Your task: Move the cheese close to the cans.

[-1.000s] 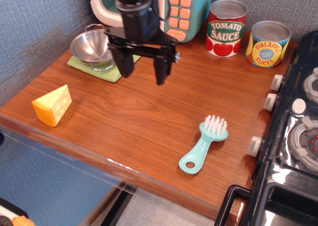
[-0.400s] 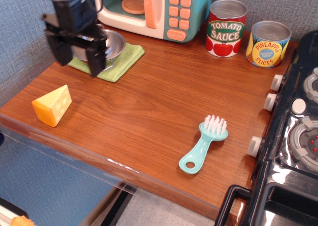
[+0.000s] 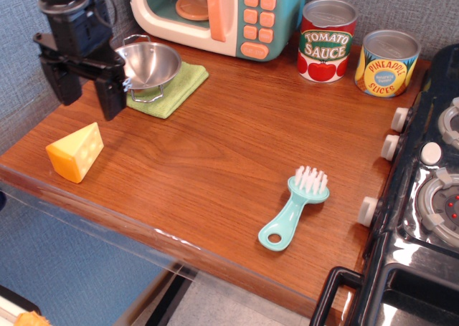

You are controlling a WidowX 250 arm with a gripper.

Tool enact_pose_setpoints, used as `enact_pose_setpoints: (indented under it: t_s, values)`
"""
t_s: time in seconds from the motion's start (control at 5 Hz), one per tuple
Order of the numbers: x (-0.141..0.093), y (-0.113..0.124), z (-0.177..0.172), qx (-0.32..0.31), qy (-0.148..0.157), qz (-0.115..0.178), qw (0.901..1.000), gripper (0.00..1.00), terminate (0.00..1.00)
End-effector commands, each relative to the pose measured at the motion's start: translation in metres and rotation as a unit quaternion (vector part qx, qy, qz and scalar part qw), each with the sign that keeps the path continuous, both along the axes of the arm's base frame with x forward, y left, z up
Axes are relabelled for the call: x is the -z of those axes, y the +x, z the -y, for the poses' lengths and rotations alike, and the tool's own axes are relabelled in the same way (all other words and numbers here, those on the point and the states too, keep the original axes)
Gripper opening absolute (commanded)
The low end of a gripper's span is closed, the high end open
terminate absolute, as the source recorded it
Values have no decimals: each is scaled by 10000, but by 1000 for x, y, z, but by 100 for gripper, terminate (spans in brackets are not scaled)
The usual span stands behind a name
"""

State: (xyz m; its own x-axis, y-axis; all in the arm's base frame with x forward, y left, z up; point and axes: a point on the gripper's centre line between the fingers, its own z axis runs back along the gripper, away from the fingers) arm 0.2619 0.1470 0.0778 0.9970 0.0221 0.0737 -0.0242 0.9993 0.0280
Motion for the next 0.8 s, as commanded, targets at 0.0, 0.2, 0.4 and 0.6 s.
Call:
enact_pose_setpoints:
  t_s: [0.0, 0.2, 0.4, 0.6]
  values:
    - [6, -19, -12, -247, 40, 158, 9996, 100, 0]
    - [18, -23, -16, -471, 167, 60, 9987, 100, 0]
    - [29, -20, -17, -619, 384, -115, 9973, 100, 0]
    - [39, -15, -16, -660, 570, -359, 9955, 100, 0]
